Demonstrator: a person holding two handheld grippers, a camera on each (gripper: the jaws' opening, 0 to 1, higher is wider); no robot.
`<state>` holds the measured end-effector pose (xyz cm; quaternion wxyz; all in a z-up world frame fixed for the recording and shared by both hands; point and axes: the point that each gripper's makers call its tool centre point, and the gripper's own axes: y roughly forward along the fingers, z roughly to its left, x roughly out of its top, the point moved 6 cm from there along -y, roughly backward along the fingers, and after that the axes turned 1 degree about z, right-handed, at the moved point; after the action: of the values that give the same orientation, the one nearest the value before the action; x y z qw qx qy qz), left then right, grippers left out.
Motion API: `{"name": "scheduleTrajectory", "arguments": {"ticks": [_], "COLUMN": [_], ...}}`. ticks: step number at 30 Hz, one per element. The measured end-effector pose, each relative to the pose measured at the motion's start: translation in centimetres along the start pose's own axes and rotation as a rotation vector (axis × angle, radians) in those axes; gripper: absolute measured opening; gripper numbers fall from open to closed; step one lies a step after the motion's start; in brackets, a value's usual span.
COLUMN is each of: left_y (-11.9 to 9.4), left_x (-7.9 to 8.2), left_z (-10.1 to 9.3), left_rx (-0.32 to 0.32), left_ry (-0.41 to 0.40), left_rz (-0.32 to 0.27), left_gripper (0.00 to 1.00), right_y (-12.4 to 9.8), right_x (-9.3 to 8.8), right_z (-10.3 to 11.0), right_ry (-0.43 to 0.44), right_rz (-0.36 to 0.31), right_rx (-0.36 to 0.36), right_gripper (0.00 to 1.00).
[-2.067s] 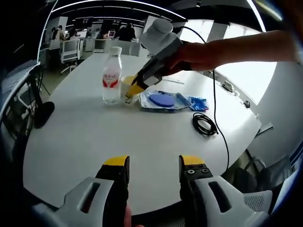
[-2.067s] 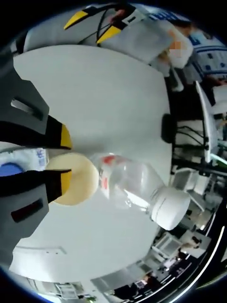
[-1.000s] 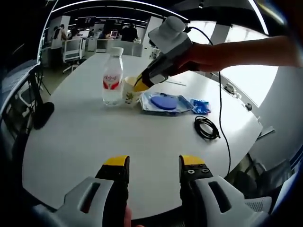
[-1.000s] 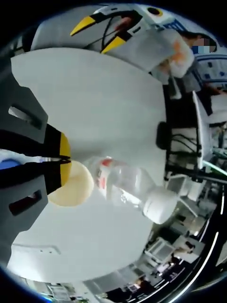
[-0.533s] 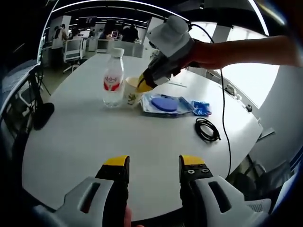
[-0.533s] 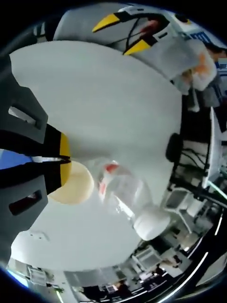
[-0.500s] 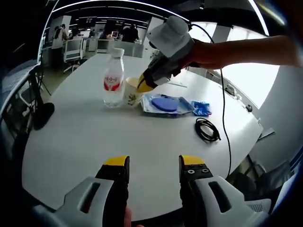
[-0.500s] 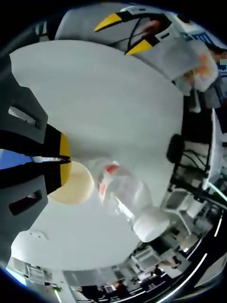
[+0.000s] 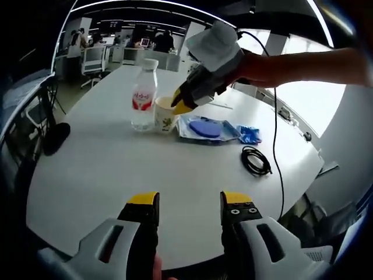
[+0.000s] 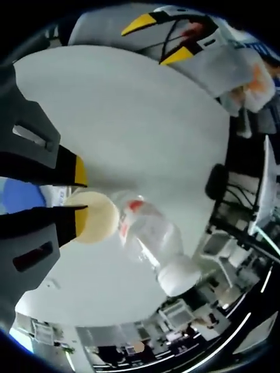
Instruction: Arrange the tabletop items into an orderly group along one side of the table until the central work area is clear of visible clutter.
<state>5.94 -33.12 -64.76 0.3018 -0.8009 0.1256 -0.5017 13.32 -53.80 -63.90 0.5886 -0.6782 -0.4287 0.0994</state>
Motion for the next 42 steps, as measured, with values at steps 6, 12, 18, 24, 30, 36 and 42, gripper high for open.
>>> {"name": "scheduleTrajectory", "arguments": {"ticks": [6,12,18,24,30,36,42], "left_y": [0.0,0.3,0.5,0.5,0.2,0.3,0.1], "left_x": [0.3,0.5,0.6,0.9,1.4,1.5,1.6], "left_z": [-0.3,-0.9,-1.3,-1.0,-0.7,-0.7,-0.9], "left_rx": [-0.002,-0.009,-0.01,0.001,0.012,0.018,0.019], "left_ry": [0.003,0.009,0.012,0.006,0.019,0.026,0.035], "left_rz": [-0.01,-0.012,-0.013,-0.016,-0.017,-0.012,-0.008], "left_gripper": [0.41,0.41,0.41,0.41,0.41,0.41,0.42], "right_y": [-1.7,-3.7,-5.8,-7.8,-9.7,-10.8,-11.3], "right_x": [-0.2,-1.4,-4.2,-10.2,-17.5,-22.9,-26.3], "right_z": [0.0,0.5,1.3,2.7,5.4,8.1,10.4], "right_ry": [0.056,0.152,0.261,0.448,0.624,0.732,0.883], "right_rz": [-0.058,-0.12,-0.154,-0.149,-0.103,-0.045,-0.046], "right_rx": [-0.019,-0.039,-0.064,-0.118,-0.168,-0.205,-0.234], "right_gripper": [0.12,0.15,0.16,0.15,0.15,0.15,0.15]}}
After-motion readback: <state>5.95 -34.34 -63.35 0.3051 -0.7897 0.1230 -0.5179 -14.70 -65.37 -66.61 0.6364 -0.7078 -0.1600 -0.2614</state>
